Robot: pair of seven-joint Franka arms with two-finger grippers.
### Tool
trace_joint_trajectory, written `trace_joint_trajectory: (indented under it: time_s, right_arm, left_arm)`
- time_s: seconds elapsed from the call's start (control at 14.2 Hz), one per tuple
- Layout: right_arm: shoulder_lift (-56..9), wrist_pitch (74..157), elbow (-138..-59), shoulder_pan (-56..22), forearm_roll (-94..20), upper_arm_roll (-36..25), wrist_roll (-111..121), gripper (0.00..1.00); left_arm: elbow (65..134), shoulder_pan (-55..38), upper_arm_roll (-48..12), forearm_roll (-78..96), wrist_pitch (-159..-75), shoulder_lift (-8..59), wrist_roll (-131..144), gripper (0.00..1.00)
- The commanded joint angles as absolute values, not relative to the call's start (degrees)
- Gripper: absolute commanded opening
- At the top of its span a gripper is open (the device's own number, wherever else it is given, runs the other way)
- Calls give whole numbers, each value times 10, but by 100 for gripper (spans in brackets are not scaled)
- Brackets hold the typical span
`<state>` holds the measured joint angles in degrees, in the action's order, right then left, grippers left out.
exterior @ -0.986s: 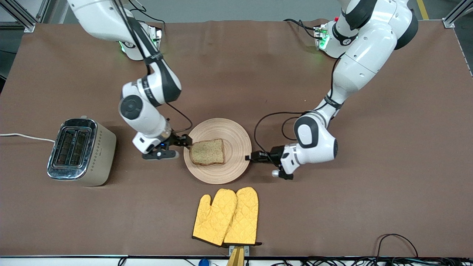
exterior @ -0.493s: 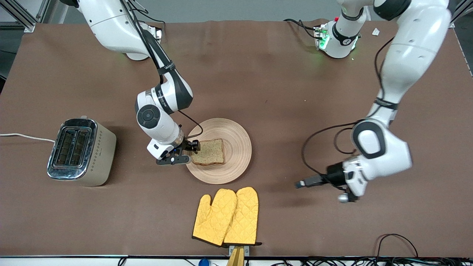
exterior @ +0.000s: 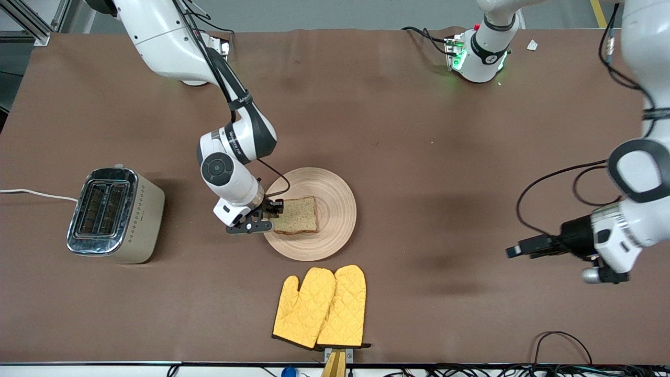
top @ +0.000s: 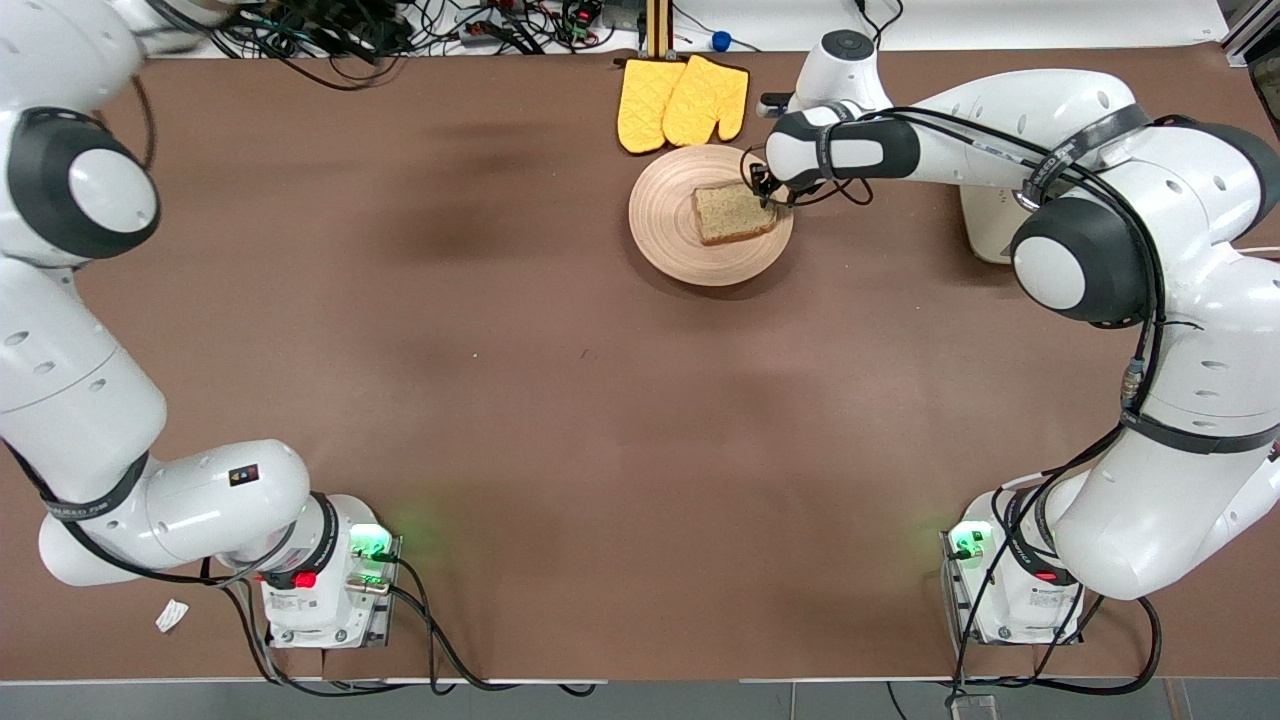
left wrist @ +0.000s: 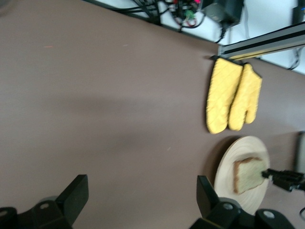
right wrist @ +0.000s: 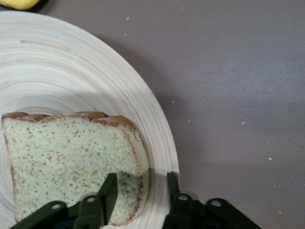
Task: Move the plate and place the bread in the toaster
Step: 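Grasp the bread slice with the right gripper while the left gripper withdraws, then lift the bread slice and carry it over the toaster with the right gripper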
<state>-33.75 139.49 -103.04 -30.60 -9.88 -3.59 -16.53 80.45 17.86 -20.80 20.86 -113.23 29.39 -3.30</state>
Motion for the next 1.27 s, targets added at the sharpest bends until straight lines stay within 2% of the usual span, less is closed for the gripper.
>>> trace_joint_trajectory:
  time_s: [0.0,0.21,0.42,0.56,0.7,0.92,1.2]
  right_arm:
    - [-346,1403,-1024,-312,-99,-40,-174,45]
    - [-347,1403,-1024,-315,-99,-40,-174,36]
    - [-352,1404,-1024,-316,-99,-39,-174,12]
    - [-352,1403,-1023,-321,-99,-40,-173,1]
    - [-350,1390,-1015,-319,-99,-40,-172,0]
    - [-311,1302,-995,-316,-98,-54,-175,0]
    - [-226,1156,-963,-316,-71,-91,-180,0]
  left_arm:
    - [814,171,-203,131,-1059,209,43,100]
    - [814,172,-218,75,-990,159,77,100]
    - [817,154,-209,25,-943,99,72,100]
    - [821,105,-171,-24,-916,63,71,100]
    - [829,45,-122,-30,-882,33,72,100]
    - [837,-3,-65,-30,-840,14,65,100]
    - [845,4,-63,-27,-838,5,57,100]
